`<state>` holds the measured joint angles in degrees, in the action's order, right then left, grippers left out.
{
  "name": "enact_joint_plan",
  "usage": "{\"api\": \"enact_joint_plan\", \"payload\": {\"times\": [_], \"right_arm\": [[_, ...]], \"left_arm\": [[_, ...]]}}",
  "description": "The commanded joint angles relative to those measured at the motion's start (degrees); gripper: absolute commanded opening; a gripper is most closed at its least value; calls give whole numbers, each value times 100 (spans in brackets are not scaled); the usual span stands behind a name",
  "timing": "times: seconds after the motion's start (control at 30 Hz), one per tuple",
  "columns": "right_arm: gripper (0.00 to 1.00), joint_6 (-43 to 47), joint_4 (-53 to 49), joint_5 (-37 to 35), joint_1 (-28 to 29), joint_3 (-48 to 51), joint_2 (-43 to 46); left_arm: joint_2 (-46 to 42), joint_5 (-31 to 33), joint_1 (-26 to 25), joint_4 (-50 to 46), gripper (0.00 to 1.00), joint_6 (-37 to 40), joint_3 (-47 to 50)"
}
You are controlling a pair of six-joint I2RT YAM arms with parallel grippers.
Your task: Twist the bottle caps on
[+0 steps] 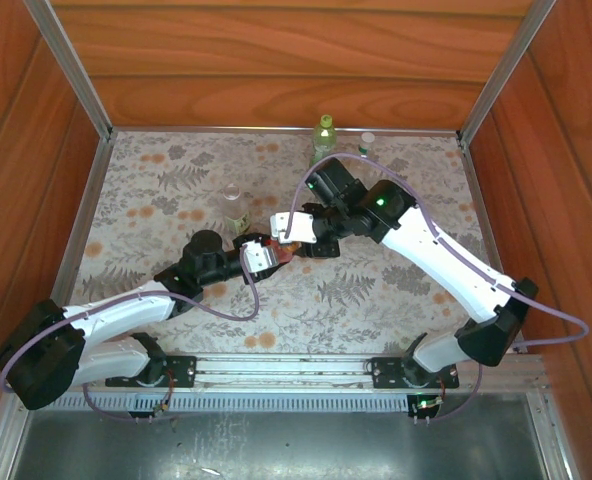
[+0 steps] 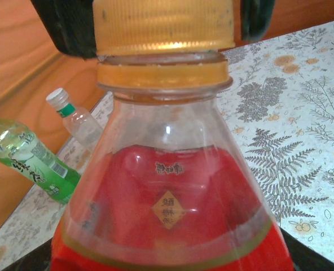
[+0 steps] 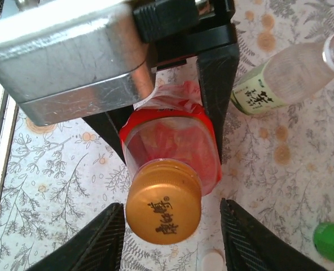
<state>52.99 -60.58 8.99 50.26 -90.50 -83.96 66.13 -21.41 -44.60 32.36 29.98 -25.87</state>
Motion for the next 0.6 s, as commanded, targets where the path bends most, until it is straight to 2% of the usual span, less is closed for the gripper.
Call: {"api": "enact_joint_plan", "payload": {"times": [0.0, 0.1, 0.2, 0.3, 0.57], "right_arm": [[46, 327, -152, 110, 42, -142, -58], [43, 291, -138, 142, 45, -125, -74], [50, 250, -97, 138, 61, -84, -37], [51, 200, 17, 146, 65, 0, 33], [44, 81, 129, 251, 69, 73, 33]], "left_arm": [[-76, -145, -18, 139, 56, 51, 1], [-81, -144, -18, 146, 56, 67, 18], [-63, -153, -18, 140, 56, 67, 15], [-33, -153, -18, 137, 56, 78, 12], [49, -177, -21, 143, 56, 137, 3]]}}
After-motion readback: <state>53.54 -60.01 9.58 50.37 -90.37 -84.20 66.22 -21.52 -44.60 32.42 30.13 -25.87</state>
